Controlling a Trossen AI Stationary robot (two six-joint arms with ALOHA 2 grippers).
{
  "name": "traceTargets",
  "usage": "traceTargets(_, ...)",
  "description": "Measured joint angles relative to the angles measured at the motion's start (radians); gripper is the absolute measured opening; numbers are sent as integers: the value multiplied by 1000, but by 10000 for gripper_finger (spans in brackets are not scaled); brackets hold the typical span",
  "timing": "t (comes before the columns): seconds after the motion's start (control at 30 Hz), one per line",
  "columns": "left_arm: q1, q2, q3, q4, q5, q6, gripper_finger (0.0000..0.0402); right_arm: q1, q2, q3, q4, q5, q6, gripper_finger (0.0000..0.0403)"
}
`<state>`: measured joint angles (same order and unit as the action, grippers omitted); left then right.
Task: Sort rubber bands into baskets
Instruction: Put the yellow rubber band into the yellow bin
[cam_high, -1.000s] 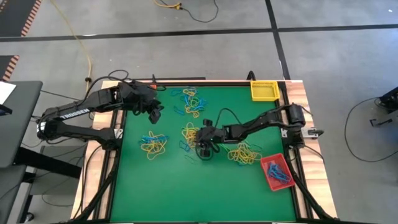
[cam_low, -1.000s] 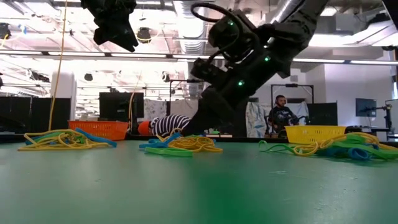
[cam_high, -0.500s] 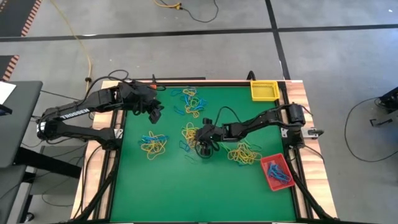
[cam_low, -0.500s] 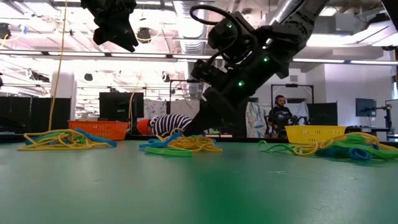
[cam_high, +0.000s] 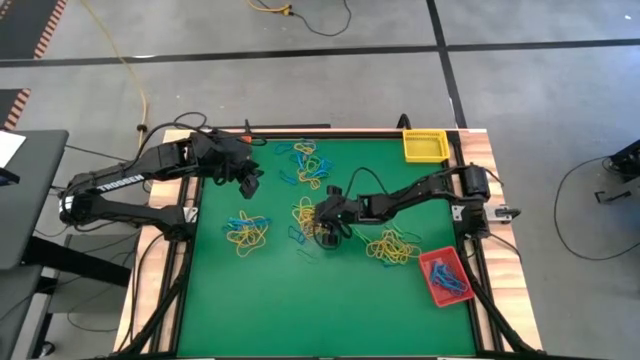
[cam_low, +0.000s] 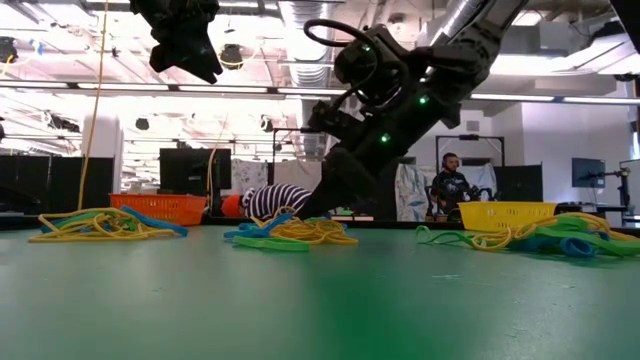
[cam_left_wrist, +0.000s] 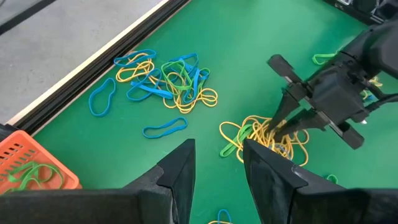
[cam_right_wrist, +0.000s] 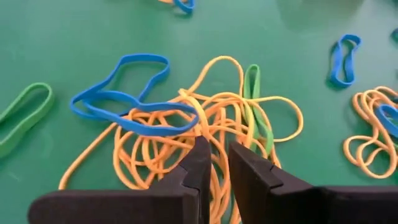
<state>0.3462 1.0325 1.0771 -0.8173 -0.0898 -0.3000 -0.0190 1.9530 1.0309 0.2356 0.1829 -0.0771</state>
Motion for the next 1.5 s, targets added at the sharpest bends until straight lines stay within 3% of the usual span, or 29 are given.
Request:
traceTargets(0.33,0,0,0,0,0,0,124,0,54,4,55,-82,-10,89)
traceTargets(0.47,0,0,0,-1,0,0,124,16,81,38,24,9,-41,84)
traceTargets(0.9,0,0,0,0,-2,0,124,22,41,43,-22,29,-73,22)
traceTargets(1.23,0,0,0,0,-3,0,124,46,-149,42,-245,237,-92,21)
traceTargets(1.5,0,0,0,0,-3,0,124,45,-354,43,-367,309,-112,21)
